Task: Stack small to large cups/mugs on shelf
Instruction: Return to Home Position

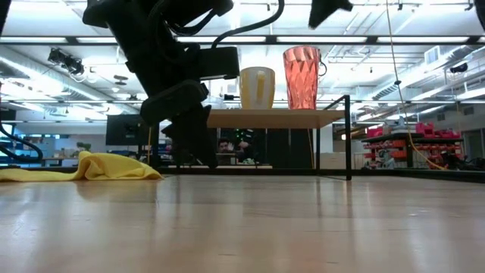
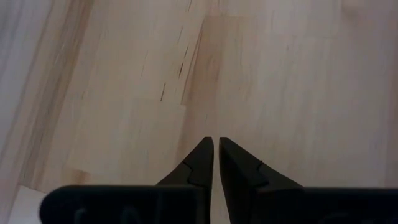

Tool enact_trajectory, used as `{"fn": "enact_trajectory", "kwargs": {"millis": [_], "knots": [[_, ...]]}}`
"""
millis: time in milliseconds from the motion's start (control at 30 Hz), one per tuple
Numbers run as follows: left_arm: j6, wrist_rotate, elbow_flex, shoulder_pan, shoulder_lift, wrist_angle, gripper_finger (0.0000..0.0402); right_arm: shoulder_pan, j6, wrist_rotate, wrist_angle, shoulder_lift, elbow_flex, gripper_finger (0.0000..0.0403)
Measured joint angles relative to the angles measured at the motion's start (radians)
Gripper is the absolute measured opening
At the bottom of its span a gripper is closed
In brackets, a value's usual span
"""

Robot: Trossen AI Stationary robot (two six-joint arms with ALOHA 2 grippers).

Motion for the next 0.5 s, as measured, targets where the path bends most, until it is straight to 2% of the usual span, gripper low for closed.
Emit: {"fn": "enact_trajectory", "kwargs": {"millis": [233,367,500], "knots": [[0.002,-0.024,0.000,0.000,0.000,0.006,0.0040,0.122,0.131,0.000,0.000,-0.151,0.001,0.0057],[0.002,-0.078,0.000,0.000,0.000,0.006,0.0040,0.239,0.193,0.000,0.000,-0.232,0.001,0.0057],[-0.011,-0.086,0.000,0.000,0.000,0.015,0.0034,0.359,0.253,0.000,0.000,-0.291,0.001,0.0057]]}}
